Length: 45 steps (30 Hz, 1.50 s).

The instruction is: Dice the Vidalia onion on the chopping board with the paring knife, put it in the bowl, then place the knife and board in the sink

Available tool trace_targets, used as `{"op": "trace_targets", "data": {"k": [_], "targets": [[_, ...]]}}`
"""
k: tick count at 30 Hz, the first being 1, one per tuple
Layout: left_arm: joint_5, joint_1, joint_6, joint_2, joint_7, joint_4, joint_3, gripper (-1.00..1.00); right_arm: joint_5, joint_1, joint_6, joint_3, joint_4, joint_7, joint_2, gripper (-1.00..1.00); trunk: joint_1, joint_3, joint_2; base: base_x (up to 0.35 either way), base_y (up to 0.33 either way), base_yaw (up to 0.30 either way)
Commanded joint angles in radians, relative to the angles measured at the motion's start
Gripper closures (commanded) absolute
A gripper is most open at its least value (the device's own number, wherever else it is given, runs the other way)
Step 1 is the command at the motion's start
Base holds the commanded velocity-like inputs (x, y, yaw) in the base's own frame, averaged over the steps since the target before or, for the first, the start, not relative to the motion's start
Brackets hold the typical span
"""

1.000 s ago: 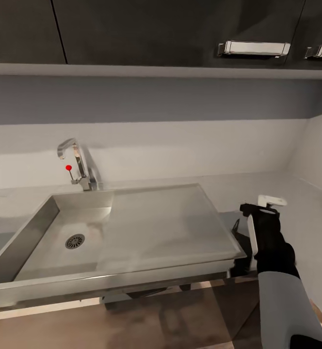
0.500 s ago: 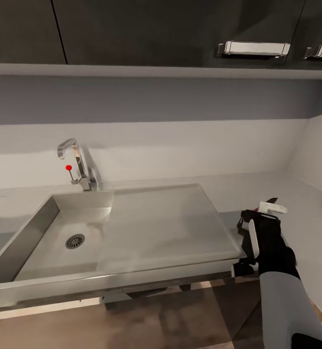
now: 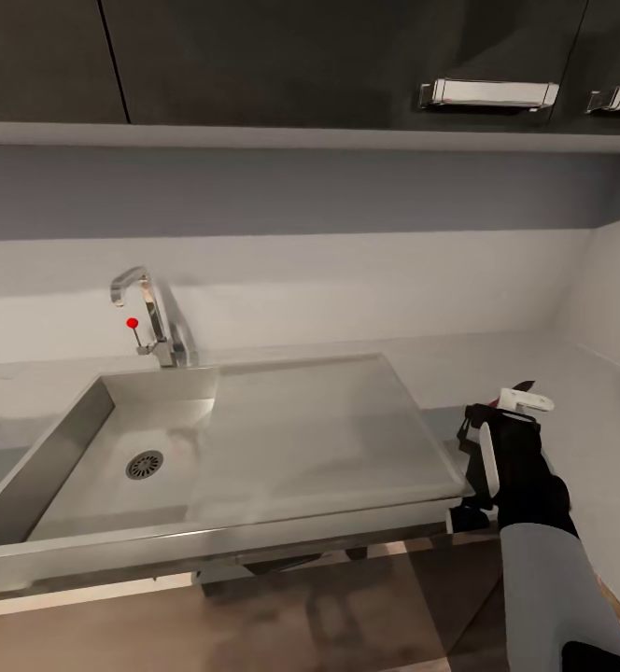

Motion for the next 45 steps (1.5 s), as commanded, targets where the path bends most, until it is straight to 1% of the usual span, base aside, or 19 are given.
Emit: {"op": "trace_targets", "data": {"k": [1,3,4,31,45], "targets": [[0.008,-0.002,-0.007,-0.001,0.002,0.004,-0.008,-1.00,0.016,-0.001,0.011,-0.002,0.007,0.004,0.001,-1.00,0.000,-0.001,0.000,0.000,0.000,0.000],[0.008,-0.002,-0.007,-0.001,0.002,0.004,-0.008,-1.00,0.016,-0.001,0.011,-0.002,0.007,0.005,0.001,-1.00,0.000,-0.001,0.000,0.000,0.000,0.000],[0.008,-0.002,-0.007,-0.001,0.002,0.004,-0.009,-1.00,0.016,-0.001,0.011,-0.001,0.007,0.005,0.001,1.00,0.000,-0.001,0.000,0.000,0.000,0.000],[0.008,-0.002,-0.006,-0.001,0.002,0.004,-0.009,-1.00,0.016,-0.001,0.008,-0.002,0.007,0.002,0.001,1.00,0.000,-0.001,0.000,0.000,0.000,0.000],[0.008,-0.002,-0.006,-0.001,0.002,0.004,-0.009,-1.00,0.016,-0.001,0.012,-0.001,-0.012,-0.001,-0.002,1.00,0.000,-0.001,0.000,0.000,0.000,0.000]]}}
